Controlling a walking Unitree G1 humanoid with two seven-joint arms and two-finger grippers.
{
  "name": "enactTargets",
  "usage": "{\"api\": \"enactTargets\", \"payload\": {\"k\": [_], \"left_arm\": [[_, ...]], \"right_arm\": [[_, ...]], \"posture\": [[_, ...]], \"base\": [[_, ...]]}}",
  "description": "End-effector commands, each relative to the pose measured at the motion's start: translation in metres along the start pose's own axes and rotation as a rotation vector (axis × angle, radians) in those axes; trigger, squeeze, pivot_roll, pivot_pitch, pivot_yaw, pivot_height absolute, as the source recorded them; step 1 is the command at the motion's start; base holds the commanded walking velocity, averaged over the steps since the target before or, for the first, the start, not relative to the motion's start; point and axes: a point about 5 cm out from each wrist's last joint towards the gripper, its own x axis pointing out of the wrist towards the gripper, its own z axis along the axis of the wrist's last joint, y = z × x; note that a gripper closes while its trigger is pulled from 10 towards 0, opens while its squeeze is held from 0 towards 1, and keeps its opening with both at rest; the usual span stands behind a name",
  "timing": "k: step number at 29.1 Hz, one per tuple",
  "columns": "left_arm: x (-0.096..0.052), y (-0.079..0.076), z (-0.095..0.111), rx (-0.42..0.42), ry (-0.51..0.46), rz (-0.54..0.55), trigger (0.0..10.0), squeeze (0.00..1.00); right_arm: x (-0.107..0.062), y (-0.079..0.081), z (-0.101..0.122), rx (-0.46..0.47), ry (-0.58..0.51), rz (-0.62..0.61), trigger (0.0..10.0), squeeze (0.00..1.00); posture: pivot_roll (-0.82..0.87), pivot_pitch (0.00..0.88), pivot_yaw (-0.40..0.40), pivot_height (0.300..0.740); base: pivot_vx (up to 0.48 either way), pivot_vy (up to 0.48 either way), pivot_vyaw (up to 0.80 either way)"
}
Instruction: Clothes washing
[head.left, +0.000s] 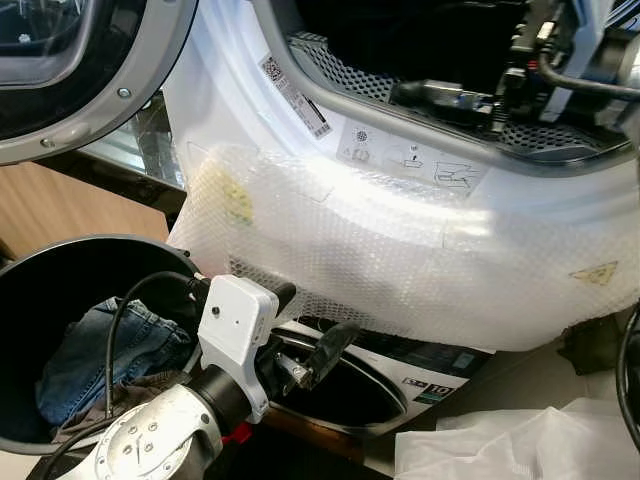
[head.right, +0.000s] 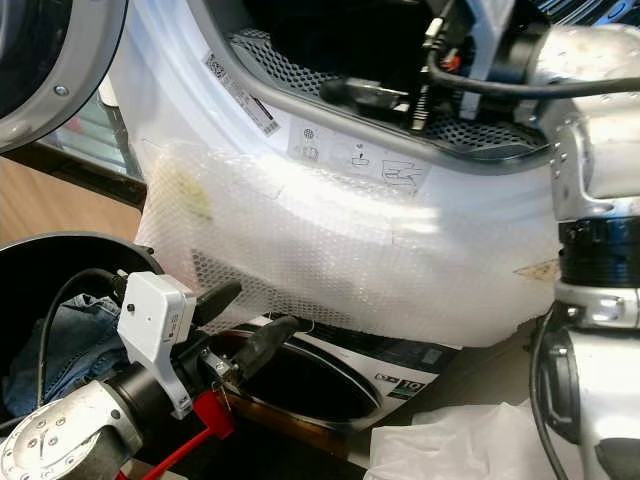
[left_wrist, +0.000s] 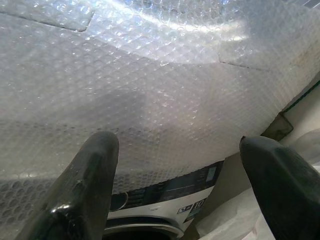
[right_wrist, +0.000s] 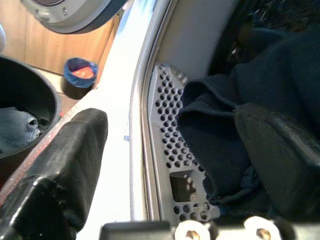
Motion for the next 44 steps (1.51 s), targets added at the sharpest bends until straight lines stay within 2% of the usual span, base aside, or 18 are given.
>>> {"api": "enactTargets", "payload": {"k": [1, 4, 6, 8, 10, 13, 16, 19, 21, 25, 28, 38, 40, 44], "left_arm": [[0.002, -0.003, -0.001, -0.005, 0.0, -0.018, 10.0, 0.0], [0.002, -0.003, -0.001, -0.007, -0.002, -0.02, 10.0, 0.0], [0.003, -0.003, -0.001, -0.006, -0.004, -0.023, 10.0, 0.0], [0.003, -0.003, -0.001, -0.007, -0.004, -0.023, 10.0, 0.0], [0.004, -0.003, -0.001, -0.008, -0.008, -0.024, 10.0, 0.0], [0.005, -0.003, 0.0, -0.007, -0.009, -0.027, 10.0, 0.0], [0.005, -0.003, 0.0, -0.007, -0.011, -0.028, 10.0, 0.0], [0.005, -0.003, 0.0, -0.005, -0.011, -0.027, 10.0, 0.0], [0.005, -0.003, 0.0, -0.005, -0.013, -0.026, 10.0, 0.0], [0.006, -0.003, 0.0, -0.007, -0.014, -0.027, 10.0, 0.0], [0.007, -0.003, 0.001, -0.007, -0.017, -0.028, 10.0, 0.0], [0.008, -0.003, 0.002, -0.005, -0.024, -0.032, 10.0, 0.0], [0.009, -0.003, 0.003, -0.004, -0.026, -0.034, 10.0, 0.0], [0.009, -0.005, 0.004, -0.004, -0.031, -0.038, 10.0, 0.0]], "right_arm": [[-0.011, 0.0, 0.007, -0.039, 0.009, -0.063, 10.0, 0.0], [-0.017, 0.002, 0.008, -0.096, 0.04, -0.151, 10.0, 0.0], [-0.021, 0.001, 0.002, -0.161, 0.103, -0.222, 10.0, 0.0], [-0.022, 0.001, 0.0, -0.171, 0.118, -0.241, 10.0, 0.0], [-0.023, 0.001, -0.009, -0.205, 0.176, -0.322, 10.0, 0.0], [-0.019, 0.005, -0.014, -0.233, 0.191, -0.33, 10.0, 0.0], [-0.016, 0.016, -0.02, -0.271, 0.202, -0.28, 9.7, 0.0], [-0.017, 0.017, -0.021, -0.318, 0.228, -0.272, 10.0, 0.0], [-0.019, 0.015, -0.022, -0.387, 0.266, -0.276, 10.0, 0.0], [-0.016, 0.012, -0.023, -0.428, 0.292, -0.316, 10.0, 0.0], [-0.011, 0.009, -0.024, -0.424, 0.307, -0.379, 10.0, 0.0], [0.007, 0.014, -0.041, -0.477, 0.39, -0.384, 10.0, 0.0], [0.011, 0.009, -0.046, -0.527, 0.435, -0.42, 10.0, 0.0], [0.012, -0.003, -0.048, -0.546, 0.474, -0.503, 10.0, 0.0]], "posture": [[0.02, 0.169, -0.217, 0.74], [0.01, 0.164, -0.22, 0.74], [0.01, 0.162, -0.219, 0.74], [0.01, 0.161, -0.22, 0.74], [0.01, 0.158, -0.22, 0.74], [0.01, 0.154, -0.22, 0.74], [0.01, 0.152, -0.221, 0.74], [0.01, 0.152, -0.221, 0.74], [0.01, 0.156, -0.221, 0.74], [0.0, 0.16, -0.219, 0.74], [0.0, 0.166, -0.218, 0.74], [-0.01, 0.174, -0.214, 0.74], [-0.01, 0.175, -0.214, 0.74], [0.0, 0.177, -0.217, 0.74]], "base": [[0.0, 0.0, 0.0], [0.0, 0.0, 0.0], [0.0, 0.0, 0.0], [0.0, 0.0, 0.0], [0.0, 0.0, 0.0], [0.0, 0.0, 0.0], [0.0, 0.0, 0.0], [0.0, 0.0, 0.0], [0.0, 0.0, 0.0], [0.0, 0.0, 0.0], [0.0, 0.0, 0.0], [0.0, 0.0, 0.0], [0.0, 0.0, 0.0], [0.0, 0.0, 0.0]]}}
